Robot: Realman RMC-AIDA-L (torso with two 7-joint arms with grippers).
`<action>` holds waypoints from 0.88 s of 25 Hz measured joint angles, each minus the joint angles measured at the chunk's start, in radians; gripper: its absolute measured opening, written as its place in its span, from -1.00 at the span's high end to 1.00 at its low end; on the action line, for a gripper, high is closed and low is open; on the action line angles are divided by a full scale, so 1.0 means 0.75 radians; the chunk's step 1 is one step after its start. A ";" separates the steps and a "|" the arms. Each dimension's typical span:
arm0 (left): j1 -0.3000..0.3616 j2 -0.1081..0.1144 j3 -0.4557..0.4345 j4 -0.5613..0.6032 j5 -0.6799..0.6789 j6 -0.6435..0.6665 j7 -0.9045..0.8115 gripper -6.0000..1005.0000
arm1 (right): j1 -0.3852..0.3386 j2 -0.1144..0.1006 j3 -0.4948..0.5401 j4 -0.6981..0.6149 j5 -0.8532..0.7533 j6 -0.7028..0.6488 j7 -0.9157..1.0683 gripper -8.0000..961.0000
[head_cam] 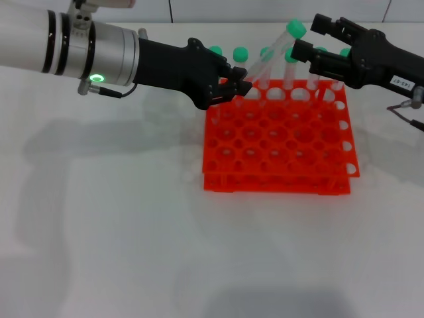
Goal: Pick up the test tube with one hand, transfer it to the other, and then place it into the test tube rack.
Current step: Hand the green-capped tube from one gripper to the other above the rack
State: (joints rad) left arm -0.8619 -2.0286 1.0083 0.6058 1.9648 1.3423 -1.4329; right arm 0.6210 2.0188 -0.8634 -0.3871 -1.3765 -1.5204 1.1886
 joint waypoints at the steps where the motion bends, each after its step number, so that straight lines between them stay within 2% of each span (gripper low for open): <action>1: -0.001 -0.001 0.000 0.000 0.000 0.002 0.000 0.62 | 0.007 0.000 -0.002 0.029 0.019 -0.003 -0.024 -0.81; 9: -0.005 -0.001 -0.007 0.005 0.000 0.015 0.000 0.62 | 0.042 0.010 -0.005 0.194 0.140 -0.018 -0.188 -0.81; 22: -0.010 -0.011 -0.005 0.002 -0.028 0.013 0.027 0.61 | 0.063 0.012 -0.006 0.240 0.149 -0.034 -0.214 -0.81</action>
State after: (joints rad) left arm -0.8692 -2.0368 1.0046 0.6074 1.9435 1.3518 -1.4128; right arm 0.6680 2.0279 -0.8682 -0.2071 -1.2645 -1.5460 1.0281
